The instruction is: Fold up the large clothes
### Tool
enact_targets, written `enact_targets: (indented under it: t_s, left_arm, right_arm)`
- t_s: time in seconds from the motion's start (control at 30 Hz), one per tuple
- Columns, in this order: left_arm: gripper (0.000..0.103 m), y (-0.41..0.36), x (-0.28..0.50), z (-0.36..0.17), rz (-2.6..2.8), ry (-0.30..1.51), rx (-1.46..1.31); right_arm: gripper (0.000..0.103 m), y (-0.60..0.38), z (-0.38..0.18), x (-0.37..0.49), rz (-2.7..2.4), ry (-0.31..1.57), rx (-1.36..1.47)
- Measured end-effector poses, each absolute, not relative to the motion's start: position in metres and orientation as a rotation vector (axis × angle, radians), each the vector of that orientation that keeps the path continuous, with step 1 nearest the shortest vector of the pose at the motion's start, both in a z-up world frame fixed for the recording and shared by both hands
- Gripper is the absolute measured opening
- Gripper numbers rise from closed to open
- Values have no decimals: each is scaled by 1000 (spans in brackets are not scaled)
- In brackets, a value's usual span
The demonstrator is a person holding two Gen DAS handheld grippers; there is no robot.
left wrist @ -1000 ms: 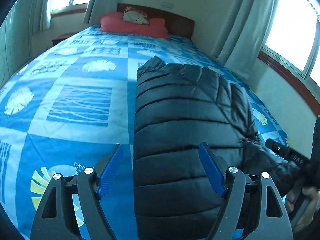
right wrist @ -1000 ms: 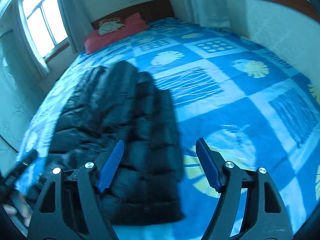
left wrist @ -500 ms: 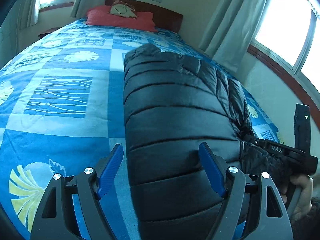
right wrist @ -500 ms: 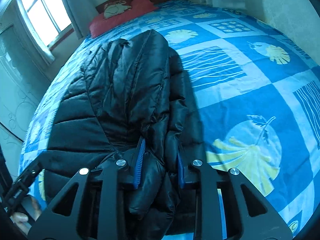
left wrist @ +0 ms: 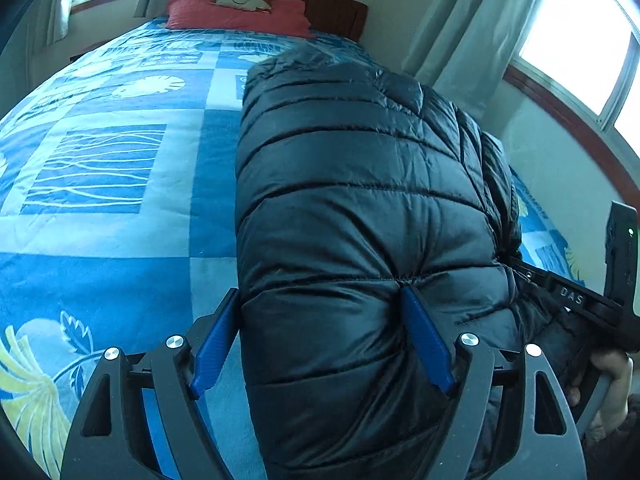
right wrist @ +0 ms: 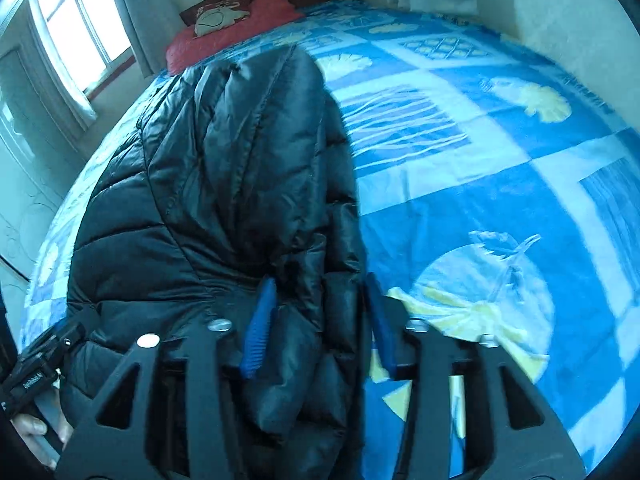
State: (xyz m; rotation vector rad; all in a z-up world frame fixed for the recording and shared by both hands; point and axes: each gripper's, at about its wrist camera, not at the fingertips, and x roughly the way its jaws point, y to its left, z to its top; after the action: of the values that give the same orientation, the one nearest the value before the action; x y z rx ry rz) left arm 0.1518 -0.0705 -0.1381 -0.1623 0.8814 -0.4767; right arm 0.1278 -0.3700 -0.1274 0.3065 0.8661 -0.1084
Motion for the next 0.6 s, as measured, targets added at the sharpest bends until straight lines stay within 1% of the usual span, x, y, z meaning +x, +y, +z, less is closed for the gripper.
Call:
enact_targets:
  t_s: [0.13, 0.17, 0.2, 0.23, 0.3, 0.37, 0.43, 0.53, 0.6]
  left_arm:
    - [78, -66, 132, -119, -446, 804, -137]
    - [78, -65, 127, -114, -443, 782, -128]
    - [78, -65, 123, -109, -439, 767, -125]
    - [78, -64, 119, -105, -438, 752, -129]
    - [78, -65, 120, -104, -449, 751, -138]
    - [78, -69, 123, -106, -460, 774, -141]
    - [78, -71, 129, -112, -462, 805, -153]
    - [78, -78, 138, -124, -455, 857, -132]
    - [78, -85, 139, -130, -456, 864, -91]
  right_arm:
    - [52, -357, -91, 101, -164, 773, 242]
    - [45, -349, -80, 93, -163, 737, 216]
    - [41, -343, -74, 90, -156, 719, 198]
    - [38, -335, -66, 85, -141, 697, 175]
    - [37, -323, -59, 80, -95, 676, 165]
    - [30, -314, -63, 81, -42, 706, 157]
    - [27, -308, -75, 86, -36, 752, 150]
    - [27, -311, -105, 98, -77, 868, 155]
    - [27, -315, -131, 105, -72, 894, 150]
